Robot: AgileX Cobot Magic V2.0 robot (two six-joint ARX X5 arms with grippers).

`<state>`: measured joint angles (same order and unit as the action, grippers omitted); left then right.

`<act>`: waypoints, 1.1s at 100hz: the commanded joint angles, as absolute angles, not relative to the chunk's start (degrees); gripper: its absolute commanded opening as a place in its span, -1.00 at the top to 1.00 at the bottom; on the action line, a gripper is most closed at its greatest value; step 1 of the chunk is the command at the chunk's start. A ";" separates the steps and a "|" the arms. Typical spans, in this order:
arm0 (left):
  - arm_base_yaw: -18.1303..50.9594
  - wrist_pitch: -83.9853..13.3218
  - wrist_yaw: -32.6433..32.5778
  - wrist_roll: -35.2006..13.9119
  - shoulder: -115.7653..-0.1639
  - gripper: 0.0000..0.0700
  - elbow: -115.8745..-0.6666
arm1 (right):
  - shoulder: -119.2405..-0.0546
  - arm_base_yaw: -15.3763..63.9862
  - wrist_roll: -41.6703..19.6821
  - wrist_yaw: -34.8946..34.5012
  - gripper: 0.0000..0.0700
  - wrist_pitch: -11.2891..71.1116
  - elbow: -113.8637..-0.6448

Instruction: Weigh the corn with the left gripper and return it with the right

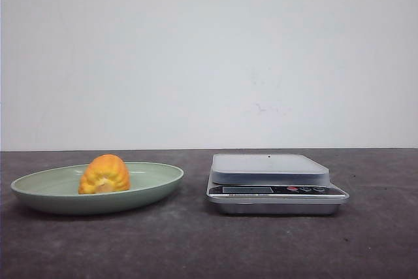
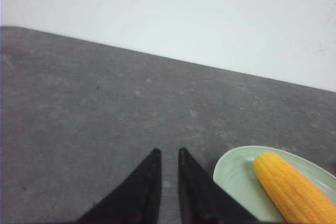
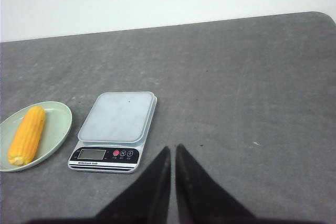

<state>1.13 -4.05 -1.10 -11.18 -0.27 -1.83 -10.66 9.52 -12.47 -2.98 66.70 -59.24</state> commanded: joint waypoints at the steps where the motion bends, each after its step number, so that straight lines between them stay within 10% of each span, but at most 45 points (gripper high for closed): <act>1: 1.04 -4.67 -0.75 -9.87 -0.19 0.97 -0.78 | -10.57 9.56 -13.06 -2.96 0.98 66.06 -59.81; 110: 1.04 -10.87 -0.80 -9.87 -0.27 0.97 -0.84 | -10.57 9.56 -6.70 -1.19 0.98 64.84 -59.86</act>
<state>1.13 -10.59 -1.10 -10.41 -0.34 -1.83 -10.66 9.52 -10.37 -2.46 66.57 -59.24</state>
